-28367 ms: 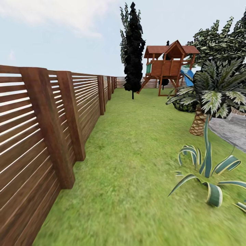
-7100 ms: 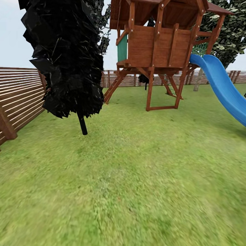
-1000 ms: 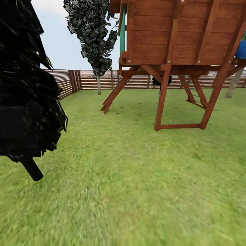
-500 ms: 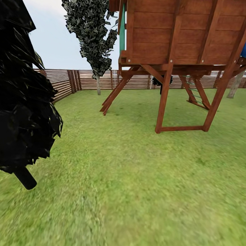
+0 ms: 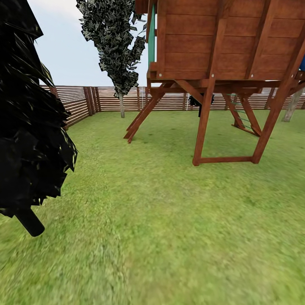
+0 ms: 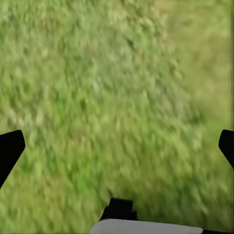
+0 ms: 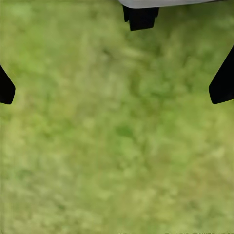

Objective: Take the three Easter eggs out of the wicker basket on the lawn in the garden, then place them on the lawn next to a single tree (choose any tree) so that all three eggs are next to the same tree and none are left in the basket.

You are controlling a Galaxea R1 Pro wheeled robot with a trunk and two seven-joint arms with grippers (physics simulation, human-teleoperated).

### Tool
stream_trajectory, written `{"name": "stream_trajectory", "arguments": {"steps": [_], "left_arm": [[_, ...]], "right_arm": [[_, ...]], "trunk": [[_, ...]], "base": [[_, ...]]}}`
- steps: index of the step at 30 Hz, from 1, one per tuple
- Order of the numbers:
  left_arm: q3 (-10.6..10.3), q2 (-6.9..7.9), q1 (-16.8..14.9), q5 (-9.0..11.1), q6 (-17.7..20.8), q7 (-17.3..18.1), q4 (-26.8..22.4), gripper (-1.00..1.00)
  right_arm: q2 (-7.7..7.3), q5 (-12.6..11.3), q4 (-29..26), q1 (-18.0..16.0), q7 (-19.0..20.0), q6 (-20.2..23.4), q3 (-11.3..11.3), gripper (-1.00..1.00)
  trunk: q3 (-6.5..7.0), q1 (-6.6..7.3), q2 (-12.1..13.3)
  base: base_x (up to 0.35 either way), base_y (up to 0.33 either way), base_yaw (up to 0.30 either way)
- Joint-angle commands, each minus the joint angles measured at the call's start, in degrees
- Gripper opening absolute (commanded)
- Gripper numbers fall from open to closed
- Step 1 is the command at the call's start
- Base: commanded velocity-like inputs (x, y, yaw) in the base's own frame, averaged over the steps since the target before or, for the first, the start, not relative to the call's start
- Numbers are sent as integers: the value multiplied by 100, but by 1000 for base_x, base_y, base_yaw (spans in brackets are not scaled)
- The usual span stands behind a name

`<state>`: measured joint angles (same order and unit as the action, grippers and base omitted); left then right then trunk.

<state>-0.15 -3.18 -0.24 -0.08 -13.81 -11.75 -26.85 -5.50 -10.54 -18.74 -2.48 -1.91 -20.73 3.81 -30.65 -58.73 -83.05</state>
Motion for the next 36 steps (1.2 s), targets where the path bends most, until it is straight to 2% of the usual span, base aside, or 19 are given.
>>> {"name": "stream_trajectory", "arguments": {"steps": [1, 13, 36], "left_arm": [[-2, -3, -2, -1, -16, -21, -10, 100], [11, -11, -2, 16, -1, -14, -15, 100], [24, -16, 0, 16, 1, 13, -14, 100]], "right_arm": [[-4, -45, 2, -3, -20, -19, 41, 100], [-4, -46, 2, -2, -20, -19, 47, 100], [-4, -52, 2, -3, -20, -22, 47, 100]], "trunk": [[-5, 0, -3], [-5, 0, -3], [-23, -22, -43]], "base": [[0, 0, 0], [35, -14, 0], [310, -114, 0]]}}
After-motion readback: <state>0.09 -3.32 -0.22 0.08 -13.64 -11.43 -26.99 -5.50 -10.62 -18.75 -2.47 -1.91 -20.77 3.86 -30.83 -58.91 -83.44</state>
